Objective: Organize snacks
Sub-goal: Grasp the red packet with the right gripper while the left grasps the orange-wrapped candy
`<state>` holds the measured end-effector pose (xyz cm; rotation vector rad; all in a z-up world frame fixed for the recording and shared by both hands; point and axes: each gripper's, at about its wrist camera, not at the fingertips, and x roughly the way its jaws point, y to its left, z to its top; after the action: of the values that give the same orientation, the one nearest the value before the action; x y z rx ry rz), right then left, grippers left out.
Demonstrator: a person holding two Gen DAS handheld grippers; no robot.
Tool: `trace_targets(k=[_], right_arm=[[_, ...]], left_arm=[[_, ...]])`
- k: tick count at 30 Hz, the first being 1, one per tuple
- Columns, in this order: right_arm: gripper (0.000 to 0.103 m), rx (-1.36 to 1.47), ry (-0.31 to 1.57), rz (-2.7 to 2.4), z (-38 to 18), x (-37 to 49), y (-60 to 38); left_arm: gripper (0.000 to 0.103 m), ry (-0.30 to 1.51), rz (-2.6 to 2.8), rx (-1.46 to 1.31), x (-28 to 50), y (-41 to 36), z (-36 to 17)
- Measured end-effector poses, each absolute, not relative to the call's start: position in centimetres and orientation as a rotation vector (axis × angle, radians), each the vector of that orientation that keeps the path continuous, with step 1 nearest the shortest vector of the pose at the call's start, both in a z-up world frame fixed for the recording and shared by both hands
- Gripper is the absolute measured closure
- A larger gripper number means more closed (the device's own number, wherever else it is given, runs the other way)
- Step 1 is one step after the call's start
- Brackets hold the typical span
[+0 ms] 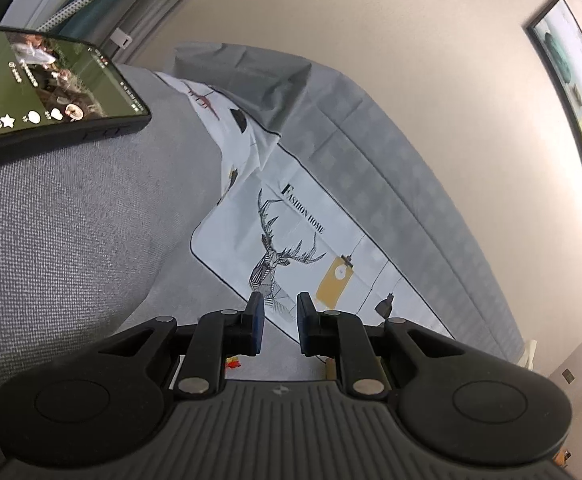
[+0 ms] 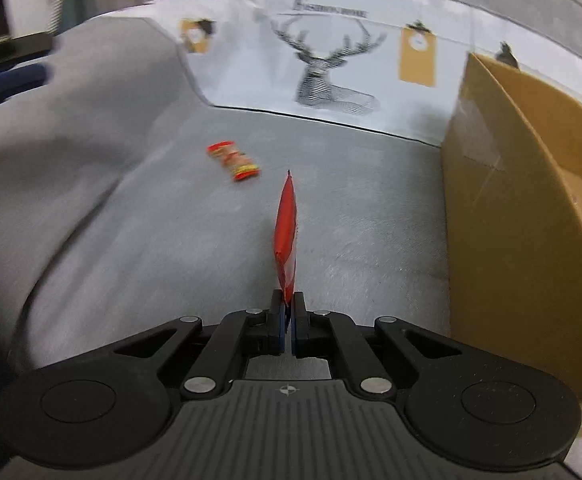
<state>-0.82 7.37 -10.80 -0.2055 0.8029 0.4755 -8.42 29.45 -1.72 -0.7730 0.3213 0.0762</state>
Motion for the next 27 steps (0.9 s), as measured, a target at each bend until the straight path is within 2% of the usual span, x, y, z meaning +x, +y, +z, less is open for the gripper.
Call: trace_targets(k=[4,5,7,8,10,11,12,15,21,24,27], right_arm=[[0.099,-0.165,0.81,0.523,-10.7,-1.4,5.9],[0.095,-0.13,0.82,0.537,-11.1,-1.1,5.4],[0.095,-0.029,0.871,0.551,-12.1,-0.3,4.4],[0.09,0.032,0.904,0.551,-12.7,0.2,3.9],[0.072,0.076,0.91,0.518,-13.1,0.3,3.3],[0.055,0.065,0.892,0.493,-13.0,0.2,3.3],[0.044,0.047,0.868,0.468,-12.9,0.0,3.5],[0.036,-0.03,0.811,0.473,-12.6,-0.4,4.3],[0.034,-0.144,0.774,0.476,-13.0,-0.1,5.4],[0.035,-0.134,0.833,0.671,-12.4,-0.7,6.4],[0.035,-0.174,0.794,0.765,-11.3,-2.5,7.2]], left_arm=[[0.086,0.337,0.081,-0.776,-8.0,29.3,-1.8],[0.086,0.341,0.081,-0.768,-7.9,29.0,-1.8],[0.086,0.35,0.077,-0.741,-7.3,28.3,-1.6],[0.086,0.355,0.075,-0.728,-7.2,27.9,-1.5],[0.086,0.363,0.072,-0.705,-6.8,27.1,-1.4],[0.086,0.366,0.071,-0.696,-6.6,26.7,-1.4],[0.085,0.368,0.07,-0.691,-6.4,26.3,-1.3],[0.085,0.373,0.067,-0.673,-6.0,25.3,-1.1],[0.081,0.389,0.075,-0.604,-5.8,23.7,-0.9],[0.079,0.414,0.091,-0.581,-5.6,23.6,-1.5],[0.079,0.417,0.098,-0.581,-5.4,23.8,-1.7]])
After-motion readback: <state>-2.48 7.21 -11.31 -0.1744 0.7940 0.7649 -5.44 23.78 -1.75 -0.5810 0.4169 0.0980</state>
